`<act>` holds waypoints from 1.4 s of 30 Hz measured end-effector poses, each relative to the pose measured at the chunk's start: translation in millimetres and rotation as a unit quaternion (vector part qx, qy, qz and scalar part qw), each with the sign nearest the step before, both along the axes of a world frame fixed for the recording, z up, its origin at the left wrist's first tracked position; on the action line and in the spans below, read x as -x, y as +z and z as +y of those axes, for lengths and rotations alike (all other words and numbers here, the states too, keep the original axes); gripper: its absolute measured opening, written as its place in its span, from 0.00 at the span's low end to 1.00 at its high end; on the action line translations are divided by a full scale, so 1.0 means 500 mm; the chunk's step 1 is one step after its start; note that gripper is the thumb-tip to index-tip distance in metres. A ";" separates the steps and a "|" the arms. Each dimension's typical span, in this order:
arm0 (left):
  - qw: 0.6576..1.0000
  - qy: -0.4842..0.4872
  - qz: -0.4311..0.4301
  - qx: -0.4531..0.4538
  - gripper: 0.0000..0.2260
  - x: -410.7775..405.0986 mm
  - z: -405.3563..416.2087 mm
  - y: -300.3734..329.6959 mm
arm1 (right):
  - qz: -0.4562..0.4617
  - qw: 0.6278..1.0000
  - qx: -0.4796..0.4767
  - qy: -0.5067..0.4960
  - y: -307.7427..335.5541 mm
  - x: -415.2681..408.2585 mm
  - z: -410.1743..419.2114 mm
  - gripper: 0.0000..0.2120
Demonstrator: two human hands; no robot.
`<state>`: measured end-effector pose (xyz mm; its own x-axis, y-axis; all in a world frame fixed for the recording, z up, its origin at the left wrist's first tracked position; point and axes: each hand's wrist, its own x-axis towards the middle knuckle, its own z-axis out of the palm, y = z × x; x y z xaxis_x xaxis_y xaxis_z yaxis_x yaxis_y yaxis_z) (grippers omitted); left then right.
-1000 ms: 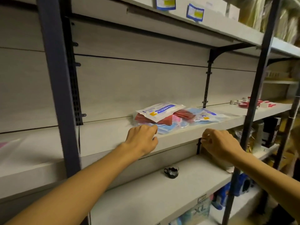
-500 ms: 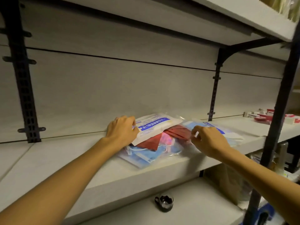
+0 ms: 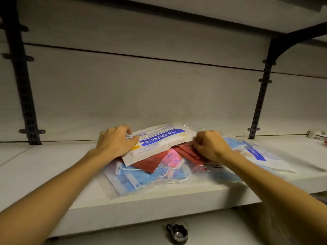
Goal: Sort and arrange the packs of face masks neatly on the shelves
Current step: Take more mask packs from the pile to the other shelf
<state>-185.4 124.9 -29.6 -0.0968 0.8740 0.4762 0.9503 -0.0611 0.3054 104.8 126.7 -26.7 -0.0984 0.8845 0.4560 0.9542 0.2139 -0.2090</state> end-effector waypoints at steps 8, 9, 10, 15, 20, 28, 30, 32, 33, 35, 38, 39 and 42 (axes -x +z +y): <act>0.993 0.117 -0.026 -0.007 0.22 -0.028 -0.055 -0.039 | 0.099 0.989 -0.039 0.101 -0.032 -0.013 0.034 0.17; 0.991 0.128 -0.028 -0.001 0.23 -0.028 -0.062 -0.044 | 0.108 0.987 -0.034 0.109 -0.031 -0.016 0.033 0.17; 0.990 0.137 -0.028 0.005 0.24 -0.027 -0.069 -0.048 | 0.109 0.987 -0.025 0.117 -0.031 -0.018 0.034 0.16; 0.984 0.166 -0.027 0.052 0.30 -0.031 -0.104 -0.058 | 0.064 0.990 -0.031 0.119 -0.041 -0.025 0.044 0.14; 0.981 0.193 -0.026 -0.026 0.22 -0.033 -0.107 -0.050 | 0.020 0.994 -0.036 0.103 -0.044 -0.028 0.053 0.12; 0.976 0.211 0.004 -0.052 0.16 -0.028 -0.104 -0.053 | 0.011 0.995 -0.046 0.089 -0.047 -0.031 0.062 0.10; 0.976 0.208 0.000 -0.059 0.15 -0.028 -0.104 -0.054 | 0.016 0.994 -0.052 0.091 -0.047 -0.032 0.061 0.10; 0.976 0.206 -0.018 -0.062 0.17 -0.024 -0.103 -0.054 | 0.021 0.994 -0.052 0.089 -0.044 -0.033 0.058 0.10; 0.977 0.203 -0.020 -0.059 0.18 -0.022 -0.102 -0.055 | 0.019 0.995 -0.049 0.085 -0.042 -0.033 0.056 0.10; 0.980 0.195 -0.008 -0.047 0.19 -0.020 -0.103 -0.058 | 0.004 0.996 -0.048 0.073 -0.040 -0.031 0.051 0.10; 0.983 0.184 0.016 -0.016 0.18 -0.020 -0.104 -0.062 | -0.020 0.997 -0.056 0.057 -0.037 -0.028 0.040 0.11; 0.983 0.183 0.023 -0.007 0.18 -0.021 -0.104 -0.062 | -0.022 0.996 -0.060 0.059 -0.036 -0.029 0.038 0.12; 0.984 0.174 0.030 -0.020 0.18 -0.023 -0.102 -0.063 | -0.024 0.994 -0.082 0.068 -0.034 -0.035 0.035 0.13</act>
<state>-173.7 74.0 -61.1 -0.3580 0.7731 0.5237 0.9319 0.2610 0.2518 122.5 144.3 -43.7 -0.2375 0.7755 0.5850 0.9222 0.3692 -0.1149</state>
